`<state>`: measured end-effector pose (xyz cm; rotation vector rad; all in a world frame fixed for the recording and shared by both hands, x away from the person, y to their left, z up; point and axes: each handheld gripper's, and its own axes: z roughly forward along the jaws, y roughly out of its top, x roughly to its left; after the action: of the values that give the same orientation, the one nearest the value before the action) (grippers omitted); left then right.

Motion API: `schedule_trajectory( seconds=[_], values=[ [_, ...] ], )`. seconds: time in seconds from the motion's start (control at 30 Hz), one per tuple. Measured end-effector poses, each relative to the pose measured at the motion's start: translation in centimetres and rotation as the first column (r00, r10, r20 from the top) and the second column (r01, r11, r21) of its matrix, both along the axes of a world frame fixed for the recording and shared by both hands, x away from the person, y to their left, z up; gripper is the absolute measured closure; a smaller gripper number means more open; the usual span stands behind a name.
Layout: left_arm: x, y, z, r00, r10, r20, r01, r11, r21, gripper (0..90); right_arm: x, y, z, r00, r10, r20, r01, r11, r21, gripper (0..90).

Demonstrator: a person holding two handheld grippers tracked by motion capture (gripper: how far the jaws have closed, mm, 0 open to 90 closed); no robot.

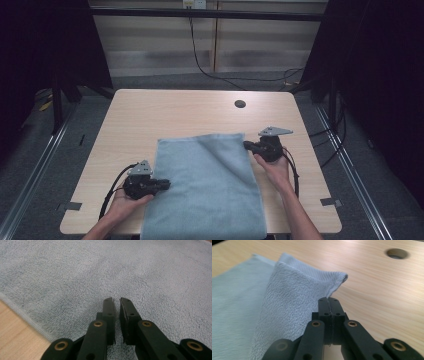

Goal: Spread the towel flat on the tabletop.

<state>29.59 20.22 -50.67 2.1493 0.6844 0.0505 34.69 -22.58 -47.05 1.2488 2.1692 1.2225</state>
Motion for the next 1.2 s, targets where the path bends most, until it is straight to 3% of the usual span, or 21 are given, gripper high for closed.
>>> schedule_trajectory(
  seconds=[0.1,0.2,0.37,0.5,0.53,0.67,0.73,0.77,0.8,0.93,0.97,1.03,1.07,1.13,1.2],
  values=[
    [-0.1,0.0,0.0,1.0000,0.004,0.001,-0.004,1.0000,0.003,80.6,0.7,-1.5,-0.8,0.9979,-0.062,-0.020,0.062,0.997,-0.044,89.2],
    [-0.1,0.1,0.2,1.0000,-0.003,0.005,0.003,0.9999,0.013,79.2,0.8,-2.2,-1.4,0.9963,-0.078,-0.036,0.076,0.996,-0.035,83.4],
    [0.2,0.8,1.0,0.9989,0.039,0.026,-0.039,0.9992,0.008,63.3,-0.2,-2.5,-1.0,0.9971,-0.065,-0.041,0.064,0.998,-0.023,71.6],
    [1.6,1.5,1.9,0.9953,0.092,0.031,-0.091,0.9955,-0.029,53.9,-0.7,-1.8,-0.6,0.9983,0.001,-0.059,-0.002,1.000,-0.009,63.9],
    [2.2,1.5,2.3,0.9931,0.110,0.040,-0.109,0.9938,-0.022,51.5,-0.7,-1.5,-0.6,0.9976,0.025,-0.064,-0.026,1.000,-0.009,61.9],
    [4.4,1.9,2.6,0.9885,0.142,0.052,-0.139,0.9885,-0.059,44.7,-0.8,0.0,-1.1,0.9907,0.101,-0.092,-0.101,0.995,-0.002,51.5],
    [5.4,1.8,2.2,0.9869,0.158,0.033,-0.157,0.9873,-0.023,40.7,-0.7,0.5,-1.6,0.9873,0.116,-0.109,-0.119,0.993,-0.026,47.1],
    [5.8,1.7,1.8,0.9795,0.192,0.061,-0.192,0.9814,-0.014,40.9,-0.7,0.7,-1.9,0.9863,0.119,-0.114,-0.124,0.992,-0.034,45.1],
    [6.3,1.7,1.3,0.9767,0.207,0.058,-0.207,0.9784,-0.008,41.2,-0.6,0.8,-2.2,0.9842,0.122,-0.128,-0.128,0.991,-0.035,44.5],
    [6.8,1.5,0.2,0.9792,0.198,0.044,-0.200,0.9783,0.052,40.9,-0.7,1.2,-3.0,0.9814,0.126,-0.145,-0.140,0.986,-0.087,42.2],
    [6.7,1.3,0.1,0.9780,0.200,0.060,-0.204,0.9764,0.071,41.6,-0.9,1.5,-3.3,0.9811,0.126,-0.147,-0.144,0.982,-0.119,41.8],
    [6.4,0.9,0.1,0.9772,0.181,0.110,-0.193,0.9756,0.104,44.2,-1.4,1.9,-3.5,0.9873,0.119,-0.105,-0.134,0.980,-0.149,42.1],
    [6.2,0.8,0.1,0.9792,0.162,0.121,-0.177,0.9768,0.121,48.3,-1.8,2.0,-3.5,0.9885,0.108,-0.106,-0.123,0.981,-0.152,44.1],
    [5.7,0.4,0.3,0.9846,0.131,0.116,-0.145,0.9817,0.123,64.6,-2.3,2.1,-3.4,0.9863,0.130,-0.101,-0.144,0.978,-0.152,58.6],
    [5.0,0.1,0.4,0.9851,0.114,0.129,-0.131,0.9828,0.130,75.0,-3.0,2.0,-3.5,0.9854,0.144,-0.090,-0.156,0.977,-0.144,67.7]
  ],
)
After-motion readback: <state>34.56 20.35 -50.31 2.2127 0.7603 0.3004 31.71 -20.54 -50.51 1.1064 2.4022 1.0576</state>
